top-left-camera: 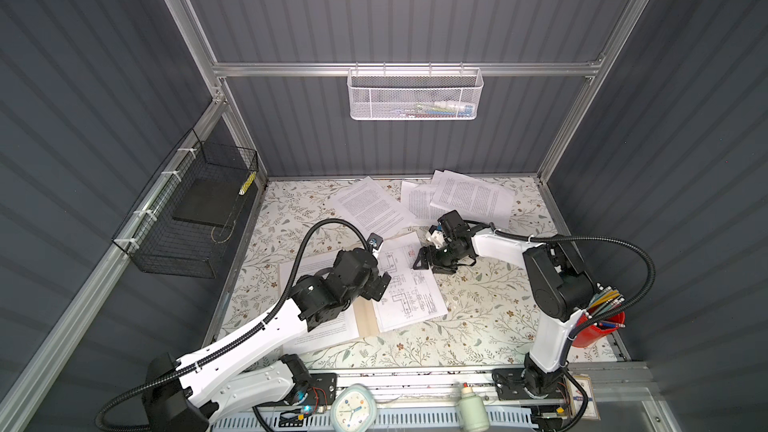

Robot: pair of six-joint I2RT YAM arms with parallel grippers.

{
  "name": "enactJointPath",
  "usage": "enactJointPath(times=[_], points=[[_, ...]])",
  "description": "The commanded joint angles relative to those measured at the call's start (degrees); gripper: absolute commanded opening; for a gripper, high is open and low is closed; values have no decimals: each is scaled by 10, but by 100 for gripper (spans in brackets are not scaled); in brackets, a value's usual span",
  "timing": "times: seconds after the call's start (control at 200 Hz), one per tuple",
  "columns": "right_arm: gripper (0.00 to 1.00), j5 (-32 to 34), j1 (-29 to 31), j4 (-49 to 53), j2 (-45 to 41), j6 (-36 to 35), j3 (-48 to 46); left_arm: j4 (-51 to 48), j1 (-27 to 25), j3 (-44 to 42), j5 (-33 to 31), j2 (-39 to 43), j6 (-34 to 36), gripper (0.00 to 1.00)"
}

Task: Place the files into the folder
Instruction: 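Keep pressing the drawing sheet flat on the folder with the right gripper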

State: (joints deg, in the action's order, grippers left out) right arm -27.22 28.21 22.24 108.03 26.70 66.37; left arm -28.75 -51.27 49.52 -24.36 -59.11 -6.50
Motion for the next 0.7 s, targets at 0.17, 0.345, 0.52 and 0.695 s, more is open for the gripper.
enactJointPath(times=[0.17, 0.345, 0.52, 0.695], points=[[82, 51, 7, 18, -4, 4, 20, -12, 3, -2, 6, 7, -10, 100], [82, 44, 8, 18, 5, 0, 33, -13, 3, -3, 6, 7, -11, 100], [81, 31, 14, 16, 15, 0, 47, -11, 3, -2, 6, 4, -11, 100], [81, 26, 15, 14, 24, 3, 49, -12, 4, -2, 7, 5, -10, 100]])
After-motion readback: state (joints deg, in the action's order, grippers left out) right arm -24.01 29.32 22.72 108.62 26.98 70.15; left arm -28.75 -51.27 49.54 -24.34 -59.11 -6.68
